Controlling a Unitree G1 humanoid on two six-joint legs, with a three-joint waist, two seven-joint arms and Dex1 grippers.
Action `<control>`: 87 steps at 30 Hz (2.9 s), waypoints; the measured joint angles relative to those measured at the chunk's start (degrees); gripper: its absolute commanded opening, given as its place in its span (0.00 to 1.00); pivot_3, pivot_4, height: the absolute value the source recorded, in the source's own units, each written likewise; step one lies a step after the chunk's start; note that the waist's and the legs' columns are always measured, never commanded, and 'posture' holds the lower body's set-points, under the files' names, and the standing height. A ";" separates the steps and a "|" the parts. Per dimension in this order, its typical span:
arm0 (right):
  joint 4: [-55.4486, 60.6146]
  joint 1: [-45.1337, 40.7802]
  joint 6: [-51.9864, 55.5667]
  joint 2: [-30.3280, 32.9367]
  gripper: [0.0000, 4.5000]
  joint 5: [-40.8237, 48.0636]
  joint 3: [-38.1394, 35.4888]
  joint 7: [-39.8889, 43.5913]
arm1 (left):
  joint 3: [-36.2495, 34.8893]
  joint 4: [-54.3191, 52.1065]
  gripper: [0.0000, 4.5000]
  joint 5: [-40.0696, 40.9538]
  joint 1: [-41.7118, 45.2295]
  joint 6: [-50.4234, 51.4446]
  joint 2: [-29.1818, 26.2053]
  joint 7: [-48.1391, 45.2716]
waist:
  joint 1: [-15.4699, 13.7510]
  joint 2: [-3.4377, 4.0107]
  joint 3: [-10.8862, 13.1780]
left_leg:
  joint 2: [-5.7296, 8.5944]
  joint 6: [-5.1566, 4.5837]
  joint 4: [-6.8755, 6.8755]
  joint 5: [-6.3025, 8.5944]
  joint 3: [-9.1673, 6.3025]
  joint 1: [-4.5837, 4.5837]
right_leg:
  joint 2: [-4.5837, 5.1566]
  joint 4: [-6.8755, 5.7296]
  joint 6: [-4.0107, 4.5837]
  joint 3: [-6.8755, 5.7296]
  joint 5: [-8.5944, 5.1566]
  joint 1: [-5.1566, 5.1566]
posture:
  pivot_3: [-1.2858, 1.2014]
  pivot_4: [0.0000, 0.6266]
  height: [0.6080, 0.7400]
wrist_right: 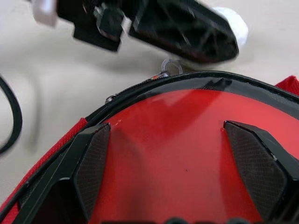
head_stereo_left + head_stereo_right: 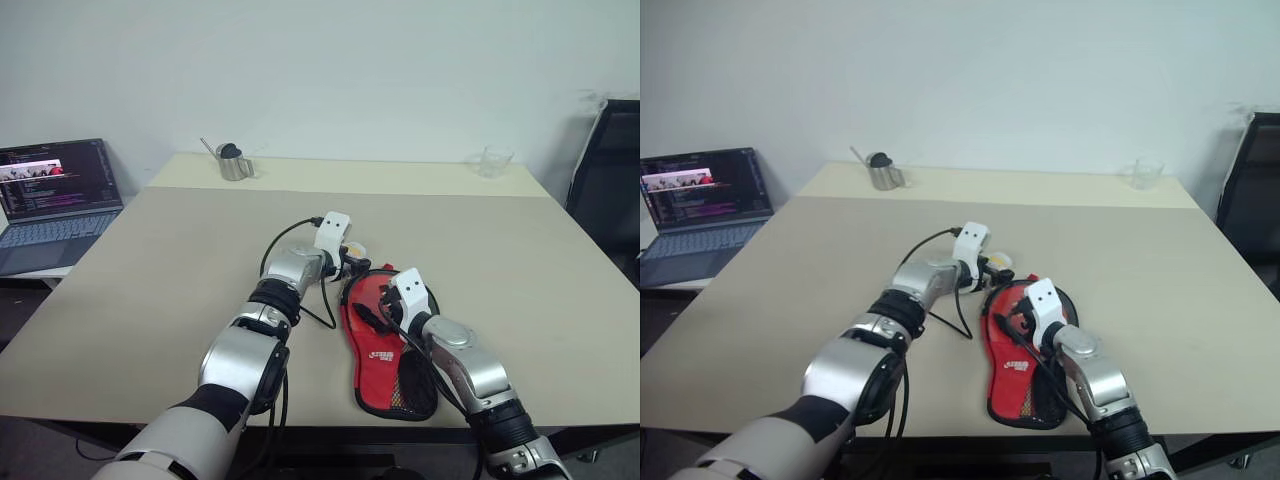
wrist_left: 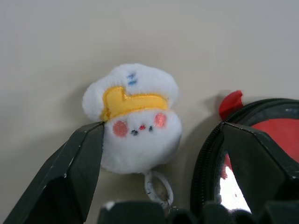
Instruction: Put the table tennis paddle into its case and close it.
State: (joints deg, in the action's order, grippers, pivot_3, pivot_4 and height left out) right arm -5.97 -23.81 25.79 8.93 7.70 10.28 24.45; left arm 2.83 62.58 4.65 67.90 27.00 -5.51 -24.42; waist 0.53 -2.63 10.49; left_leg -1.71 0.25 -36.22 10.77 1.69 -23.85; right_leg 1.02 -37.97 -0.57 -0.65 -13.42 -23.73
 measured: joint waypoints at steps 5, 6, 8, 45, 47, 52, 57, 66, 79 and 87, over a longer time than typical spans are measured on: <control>-0.05 0.03 0.01 -0.12 0.95 -0.41 -0.01 0.21 | -0.82 3.34 0.95 -1.60 0.87 -2.48 0.59 3.70 | 0.01 -0.06 -0.11 | 0.02 0.00 0.05 0.00 0.03 0.02 | 0.00 0.02 0.00 -0.01 0.00 0.00 | 0.52 0.24 1.00; -0.05 0.03 0.01 -0.12 0.95 -0.57 -0.02 0.24 | -0.89 3.93 0.95 -1.90 0.89 -2.80 0.86 4.18 | 0.01 -0.07 -0.12 | 0.03 0.00 0.05 0.00 0.04 0.02 | 0.00 0.02 0.00 -0.01 0.00 0.00 | 0.52 0.24 1.00; -0.05 0.04 0.02 -0.10 0.95 -0.82 -0.03 0.26 | -0.96 5.31 0.95 -2.34 0.99 -3.68 1.49 5.13 | 0.01 -0.08 -0.13 | 0.03 0.00 0.05 0.00 0.05 0.02 | 0.00 0.03 0.00 -0.01 0.00 0.01 | 0.52 0.24 1.00; 6.86 3.53 5.93 -1.06 0.96 -1.92 0.37 -0.72 | 8.25 16.99 0.00 -22.98 8.29 -20.44 10.61 16.32 | -0.12 -0.12 -0.20 | 0.04 0.02 0.18 0.02 0.03 -0.03 | 0.04 0.27 -0.01 -0.10 -0.01 0.03 | 0.52 0.24 1.00; 7.63 4.10 6.19 -1.09 0.96 -1.92 0.38 -0.72 | 9.54 17.12 0.00 -24.65 8.29 -21.57 11.65 16.64 | -0.16 -0.12 -0.20 | 0.05 0.02 0.18 0.02 0.03 -0.04 | 0.05 0.29 -0.01 -0.10 -0.01 0.03 | 0.52 0.24 1.00; 9.32 4.89 7.59 -1.39 0.96 -1.91 0.38 -0.85 | 13.43 17.58 0.00 -29.15 8.38 -25.15 13.65 17.56 | -0.23 -0.12 -0.20 | 0.03 0.03 0.19 0.03 0.02 -0.05 | 0.10 0.31 0.00 -0.11 -0.02 0.02 | 0.52 0.24 1.00; 10.85 5.65 8.80 -1.96 0.96 -1.92 0.38 -1.38 | 16.27 17.85 0.00 -32.36 8.58 -27.91 14.06 17.79 | -0.35 -0.12 -0.20 | 0.04 0.03 0.20 0.03 0.00 -0.08 | 0.12 0.34 0.00 -0.14 -0.03 0.01 | 0.52 0.24 1.00; 13.30 7.21 10.32 -2.81 0.96 -1.92 0.32 -2.73 | 20.76 17.95 0.00 -36.52 8.53 -31.72 14.69 17.98 | -0.42 -0.11 -0.21 | 0.04 0.04 0.23 0.05 -0.02 -0.13 | 0.13 0.46 0.00 -0.16 -0.02 0.02 | 0.52 0.24 1.00; 15.43 8.53 11.82 -3.23 0.96 -1.87 -0.04 -3.48 | 23.74 17.98 0.00 -37.30 7.89 -33.39 15.13 17.34 | -0.52 0.04 -0.35 | 0.02 -0.01 0.27 0.18 -0.06 -0.21 | 0.14 0.92 -0.02 -0.24 -0.02 0.21 | 0.52 0.24 1.00; 15.31 8.23 12.16 -3.65 0.96 -1.85 -0.04 -3.47 | 22.51 17.98 0.60 -34.50 7.65 -31.25 15.17 14.84 | -0.42 0.05 -0.36 | 0.01 -0.02 0.27 0.19 -0.05 -0.20 | 0.12 0.92 -0.02 -0.25 -0.02 0.21 | 0.52 0.24 1.00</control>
State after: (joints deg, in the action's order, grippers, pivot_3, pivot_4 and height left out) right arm 9.34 -15.58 37.96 5.28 5.85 10.24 20.98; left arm 25.34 80.56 -29.85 75.56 -4.24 9.65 -9.59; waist 0.11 -2.58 10.13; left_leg -1.70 0.23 -35.96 10.96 1.64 -24.05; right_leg 1.15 -37.05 -0.58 -0.90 -13.44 -23.52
